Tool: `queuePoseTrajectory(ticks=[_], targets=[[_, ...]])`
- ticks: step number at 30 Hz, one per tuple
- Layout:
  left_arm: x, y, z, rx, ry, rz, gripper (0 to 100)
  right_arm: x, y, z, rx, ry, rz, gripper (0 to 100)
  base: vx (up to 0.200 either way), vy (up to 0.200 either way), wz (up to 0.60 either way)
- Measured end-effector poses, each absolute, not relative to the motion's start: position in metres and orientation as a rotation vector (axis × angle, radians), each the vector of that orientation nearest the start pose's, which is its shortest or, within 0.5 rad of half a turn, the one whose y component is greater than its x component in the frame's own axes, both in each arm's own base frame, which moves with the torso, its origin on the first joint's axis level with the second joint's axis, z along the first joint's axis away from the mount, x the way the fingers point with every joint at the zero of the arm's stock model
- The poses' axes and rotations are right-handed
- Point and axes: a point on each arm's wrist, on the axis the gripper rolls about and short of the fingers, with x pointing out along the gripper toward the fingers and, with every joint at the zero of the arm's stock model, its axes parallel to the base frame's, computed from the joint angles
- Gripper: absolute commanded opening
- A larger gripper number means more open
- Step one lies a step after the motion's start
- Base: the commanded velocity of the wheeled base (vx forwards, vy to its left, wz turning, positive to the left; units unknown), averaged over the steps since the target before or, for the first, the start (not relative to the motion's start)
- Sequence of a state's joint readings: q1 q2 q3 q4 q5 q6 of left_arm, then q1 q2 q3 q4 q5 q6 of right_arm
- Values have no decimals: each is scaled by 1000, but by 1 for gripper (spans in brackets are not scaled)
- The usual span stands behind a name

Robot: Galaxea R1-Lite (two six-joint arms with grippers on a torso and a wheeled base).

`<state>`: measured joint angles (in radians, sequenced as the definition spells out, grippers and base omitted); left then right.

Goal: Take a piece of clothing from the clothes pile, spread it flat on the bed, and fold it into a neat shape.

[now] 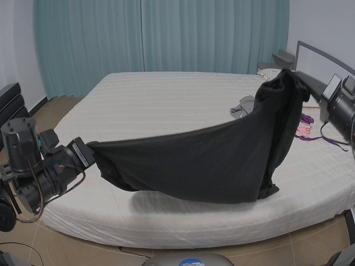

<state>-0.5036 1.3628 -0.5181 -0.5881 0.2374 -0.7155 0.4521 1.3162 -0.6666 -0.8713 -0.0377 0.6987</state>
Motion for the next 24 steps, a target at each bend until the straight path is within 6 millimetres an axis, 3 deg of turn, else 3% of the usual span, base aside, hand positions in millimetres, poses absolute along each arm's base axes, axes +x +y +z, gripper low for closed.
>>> queuePoseTrajectory(ticks=[7, 10, 17, 24], targets=[[188, -92, 238, -639, 268, -169, 0, 184, 70, 328, 731, -270, 446, 0, 0, 0, 0], [196, -93, 249, -648, 252, -158, 0, 194, 69, 338, 712, -292, 425, 0, 67, 0, 0], [233, -99, 251, -645, 269, -109, 0, 244, 78, 331, 653, -253, 358, 0, 200, 0, 0], [277, -108, 243, -637, 292, -66, 0, 297, 92, 303, 586, -205, 285, 0, 200, 0, 0]])
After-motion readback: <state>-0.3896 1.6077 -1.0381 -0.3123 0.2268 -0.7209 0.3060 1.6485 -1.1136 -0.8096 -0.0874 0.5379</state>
